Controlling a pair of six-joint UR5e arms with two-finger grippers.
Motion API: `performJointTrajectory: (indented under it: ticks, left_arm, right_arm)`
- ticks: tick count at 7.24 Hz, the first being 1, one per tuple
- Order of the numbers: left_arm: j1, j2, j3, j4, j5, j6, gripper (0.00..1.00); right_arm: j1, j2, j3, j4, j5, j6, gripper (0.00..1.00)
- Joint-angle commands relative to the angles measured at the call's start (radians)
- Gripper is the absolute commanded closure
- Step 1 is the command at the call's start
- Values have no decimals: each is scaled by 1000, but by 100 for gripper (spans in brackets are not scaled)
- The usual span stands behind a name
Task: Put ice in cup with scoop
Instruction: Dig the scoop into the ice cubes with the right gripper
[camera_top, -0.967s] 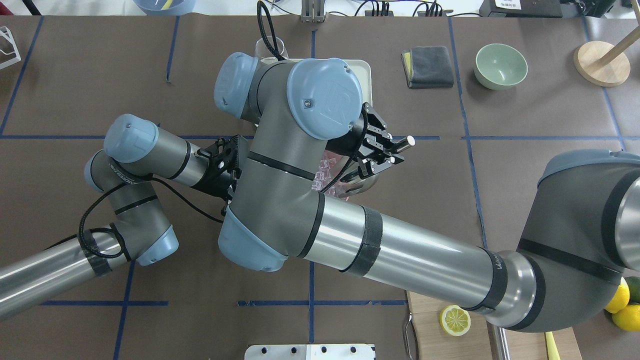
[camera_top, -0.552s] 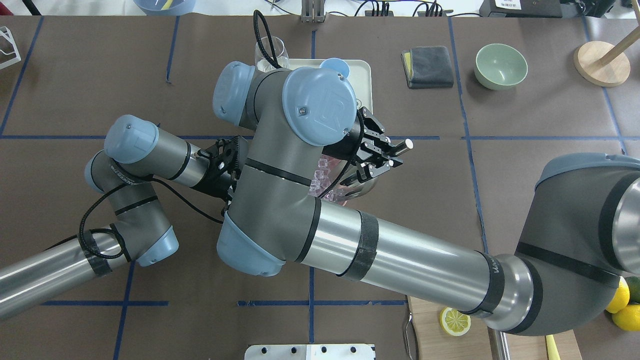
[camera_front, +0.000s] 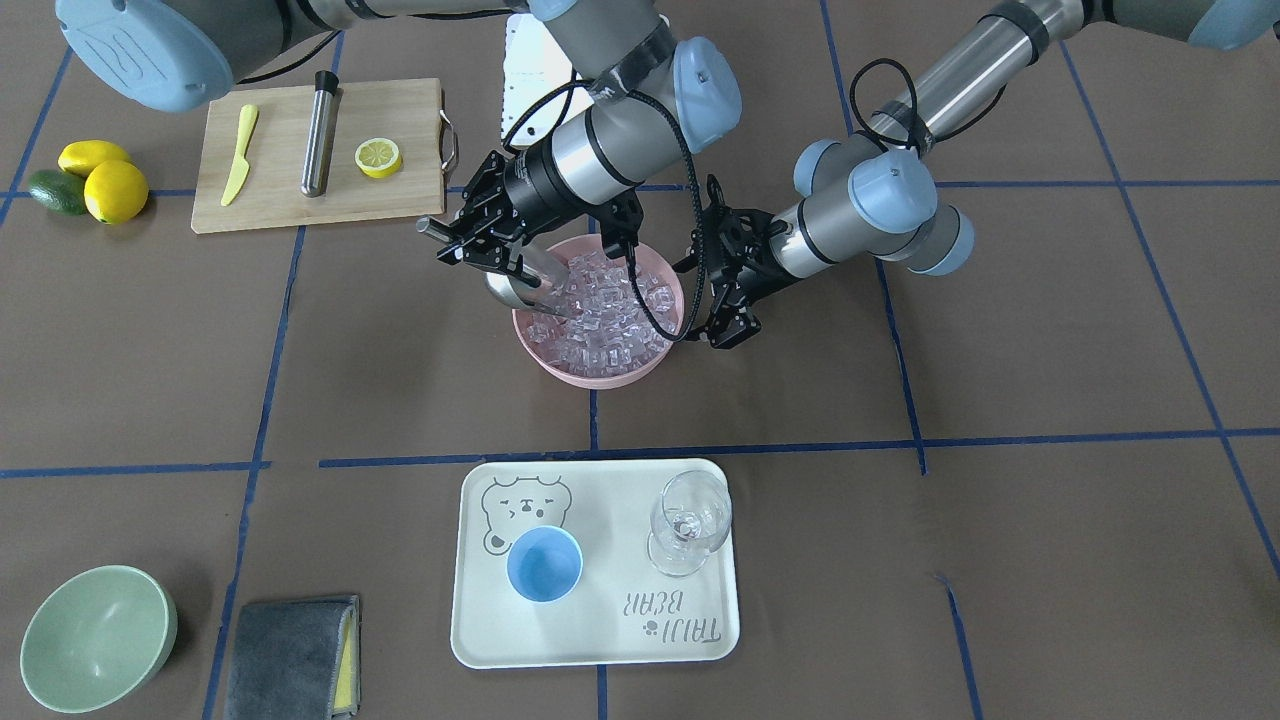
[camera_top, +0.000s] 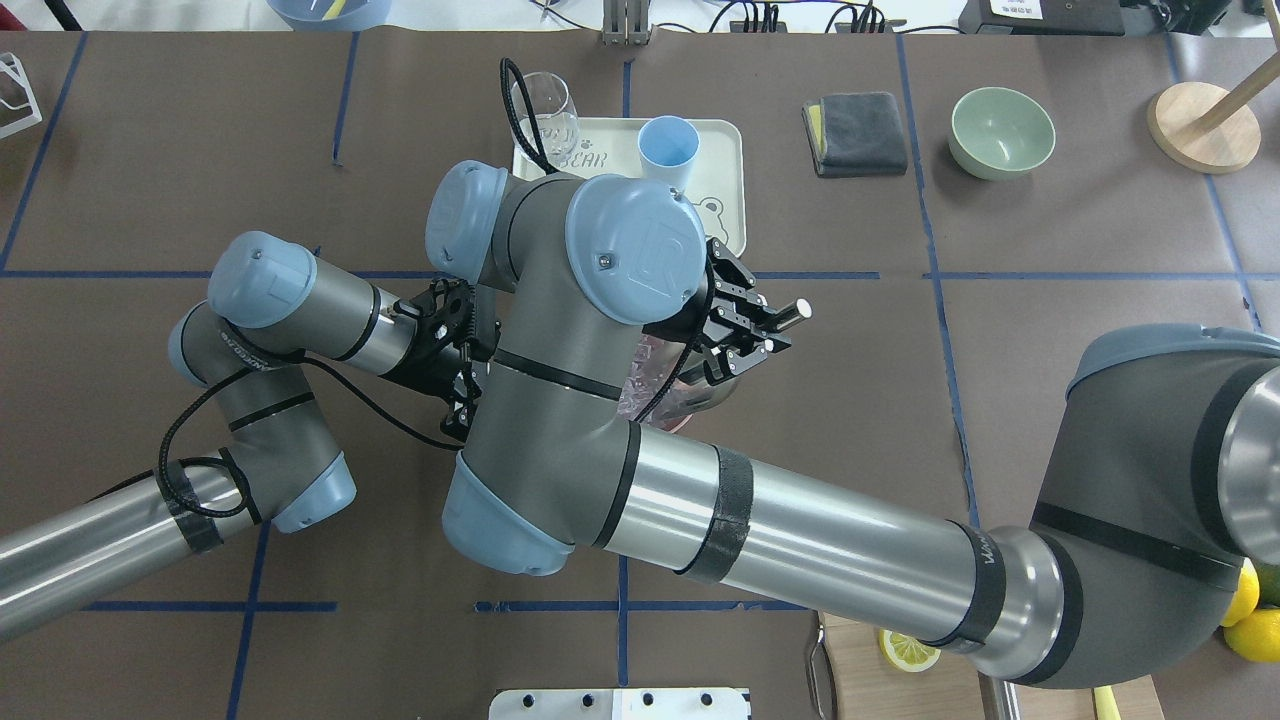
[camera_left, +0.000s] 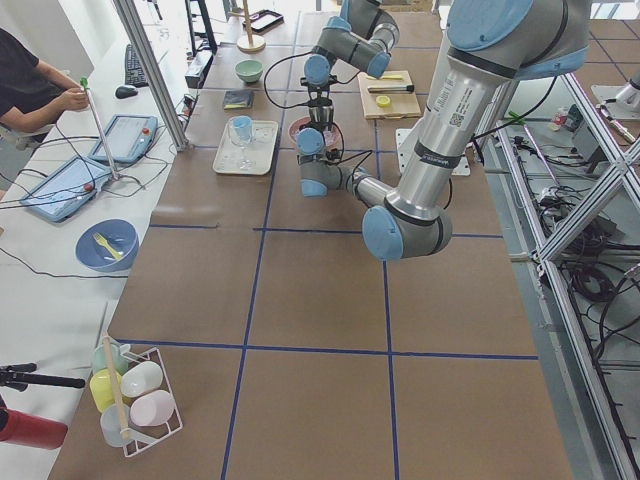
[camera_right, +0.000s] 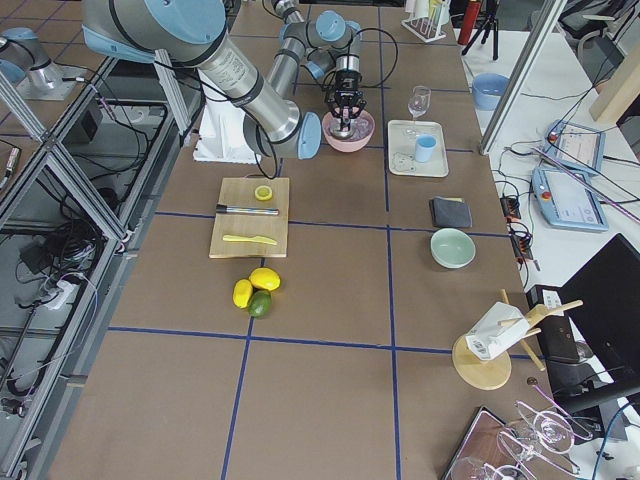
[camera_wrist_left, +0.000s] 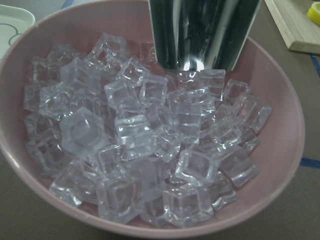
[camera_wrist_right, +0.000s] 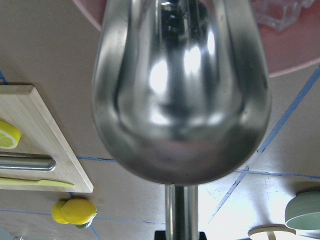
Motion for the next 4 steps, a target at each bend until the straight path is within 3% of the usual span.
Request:
performJointTrajectory:
  ticks: [1,4]
  left_arm:
    - [0,0,5,-1,0,0,0]
    - [-1,0,5,-3,0,0,0]
  right_arm:
    - [-3,-32,-3,66,2,0,100]
    - [-1,-99,40,204,12,3,100]
